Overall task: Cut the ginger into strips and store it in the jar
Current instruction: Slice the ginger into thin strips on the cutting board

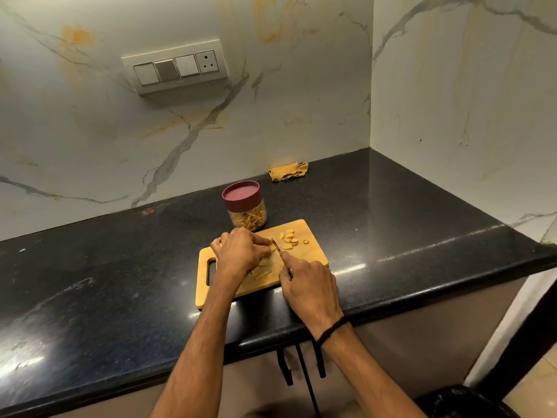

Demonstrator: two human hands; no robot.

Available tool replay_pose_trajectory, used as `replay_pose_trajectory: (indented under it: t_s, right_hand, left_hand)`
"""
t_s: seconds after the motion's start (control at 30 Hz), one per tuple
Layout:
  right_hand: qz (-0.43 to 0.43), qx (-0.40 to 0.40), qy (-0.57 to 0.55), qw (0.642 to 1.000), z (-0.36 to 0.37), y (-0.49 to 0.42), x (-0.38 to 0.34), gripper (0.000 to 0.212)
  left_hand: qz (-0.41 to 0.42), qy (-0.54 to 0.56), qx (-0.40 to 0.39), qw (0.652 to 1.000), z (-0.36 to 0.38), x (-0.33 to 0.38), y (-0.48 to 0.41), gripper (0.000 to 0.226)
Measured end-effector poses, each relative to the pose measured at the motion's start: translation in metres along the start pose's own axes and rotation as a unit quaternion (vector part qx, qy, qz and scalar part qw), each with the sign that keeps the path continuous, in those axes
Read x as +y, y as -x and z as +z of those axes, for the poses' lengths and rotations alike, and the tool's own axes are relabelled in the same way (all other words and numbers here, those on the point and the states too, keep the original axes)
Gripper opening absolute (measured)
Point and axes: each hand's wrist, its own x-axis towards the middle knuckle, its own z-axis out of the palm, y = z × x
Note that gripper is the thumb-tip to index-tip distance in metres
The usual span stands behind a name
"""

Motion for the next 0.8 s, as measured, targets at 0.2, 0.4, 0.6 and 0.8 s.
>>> replay_pose_trajectory:
  t_s: [0.2, 0.4, 0.6, 0.8]
  right_hand:
    - [-0.010, -0.008, 0.022, 1.000, 0.000, -0.002, -0.001, 0.038]
    - [-0.015, -0.017, 0.060, 0.998, 0.001, -0.007, -0.006, 0.036]
    - [-0.006, -0.011, 0.110, 0.994, -0.005, 0.015, -0.004, 0.039]
    - [0.023, -0.007, 0.052, 0.998, -0.008, 0.025, 0.007, 0.043]
  left_hand:
    - [0.006, 0.002, -0.001, 1.000, -0.001, 0.000, 0.001, 0.023]
    - [0.003, -0.017, 0.011, 1.000, -0.001, 0.004, 0.004, 0.024]
    - [-0.004, 0.003, 0.005, 1.000, -0.002, 0.002, 0.005, 0.024]
    - [-0.006, 0.021, 0.003, 1.000, -0.001, 0.002, 0.005, 0.027]
